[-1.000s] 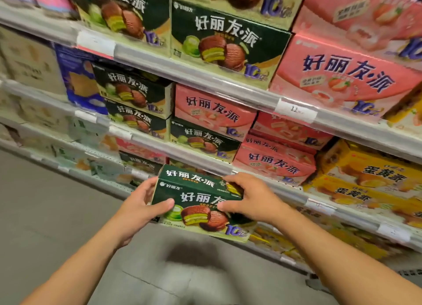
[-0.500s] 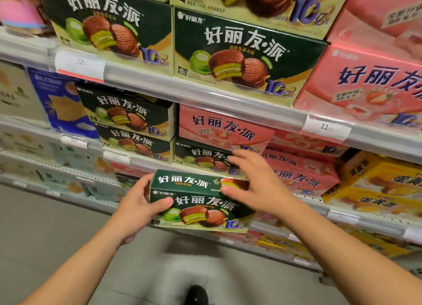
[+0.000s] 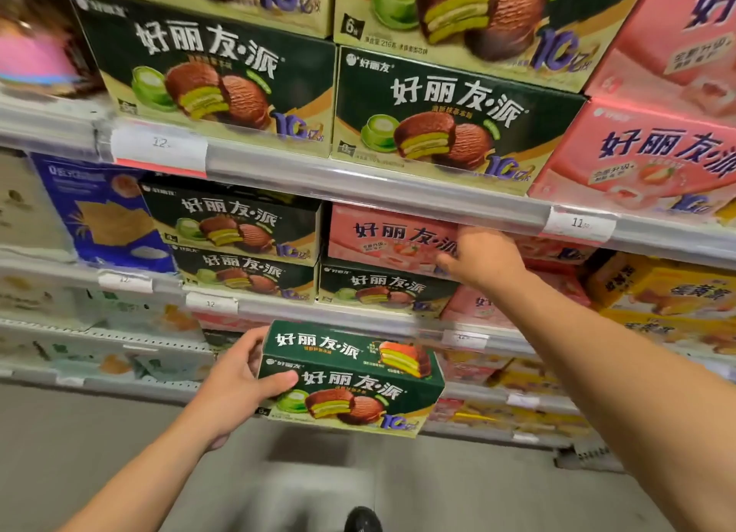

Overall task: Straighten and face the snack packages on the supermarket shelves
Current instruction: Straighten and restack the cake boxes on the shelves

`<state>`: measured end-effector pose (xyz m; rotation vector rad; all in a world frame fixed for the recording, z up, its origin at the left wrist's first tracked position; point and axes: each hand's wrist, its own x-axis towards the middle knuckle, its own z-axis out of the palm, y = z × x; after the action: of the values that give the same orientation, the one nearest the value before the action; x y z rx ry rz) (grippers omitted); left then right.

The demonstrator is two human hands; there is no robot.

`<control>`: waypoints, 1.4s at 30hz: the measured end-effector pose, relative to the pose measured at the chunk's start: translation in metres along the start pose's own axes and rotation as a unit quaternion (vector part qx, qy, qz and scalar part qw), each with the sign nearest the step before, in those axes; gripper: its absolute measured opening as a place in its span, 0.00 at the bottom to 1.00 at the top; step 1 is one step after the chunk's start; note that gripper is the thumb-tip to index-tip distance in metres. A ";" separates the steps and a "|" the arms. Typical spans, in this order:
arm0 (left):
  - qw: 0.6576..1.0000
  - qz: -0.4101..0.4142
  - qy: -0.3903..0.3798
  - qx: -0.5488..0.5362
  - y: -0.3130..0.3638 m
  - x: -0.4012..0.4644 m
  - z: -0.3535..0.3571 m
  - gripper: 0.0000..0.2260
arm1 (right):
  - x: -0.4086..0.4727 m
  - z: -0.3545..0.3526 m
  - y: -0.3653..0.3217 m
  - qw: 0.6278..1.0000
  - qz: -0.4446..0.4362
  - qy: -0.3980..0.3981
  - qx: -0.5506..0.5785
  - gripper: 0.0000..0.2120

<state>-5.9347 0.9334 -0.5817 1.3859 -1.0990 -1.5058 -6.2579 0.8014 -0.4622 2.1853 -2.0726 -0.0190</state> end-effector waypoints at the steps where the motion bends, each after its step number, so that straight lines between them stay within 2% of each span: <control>1: 1.000 -0.001 -0.005 0.002 -0.001 -0.001 -0.002 0.27 | 0.002 0.000 0.000 1.000 0.006 -0.013 -0.001 0.22; 3: 1.000 -0.006 -0.005 0.008 -0.005 -0.002 -0.007 0.28 | 0.005 0.001 -0.002 1.000 0.009 -0.021 -0.007 0.22; 7: 1.000 -0.006 -0.004 -0.002 -0.014 -0.003 -0.012 0.28 | 0.001 0.004 -0.006 1.000 0.013 0.011 -0.010 0.23; 12: 1.000 0.007 -0.002 -0.024 -0.022 -0.001 -0.010 0.27 | -0.016 0.003 -0.014 0.997 0.028 0.076 -0.002 0.17; 16: 0.999 0.009 -0.020 -0.027 -0.029 0.003 -0.006 0.27 | -0.036 0.007 -0.003 0.991 0.014 0.132 -0.023 0.24; 20: 0.997 0.002 -0.056 -0.047 -0.036 0.004 0.012 0.28 | -0.056 0.012 0.026 0.988 -0.002 0.150 -0.047 0.28; 27: 0.995 -0.016 -0.082 -0.054 -0.037 0.005 0.065 0.32 | -0.076 0.015 0.099 0.984 0.021 0.170 -0.048 0.28; 35: 0.999 -0.009 -0.036 -0.013 -0.024 0.005 0.169 0.28 | -0.074 0.019 0.195 0.984 0.023 0.170 -0.051 0.23; 42: 0.999 0.019 0.015 -0.024 -0.029 -0.014 0.246 0.27 | -0.061 0.019 0.236 0.989 0.010 0.146 0.003 0.12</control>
<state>-6.1790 0.9754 -0.5990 1.3444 -1.0583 -1.4711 -6.4981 0.8490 -0.4621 2.0280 -1.9317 0.2899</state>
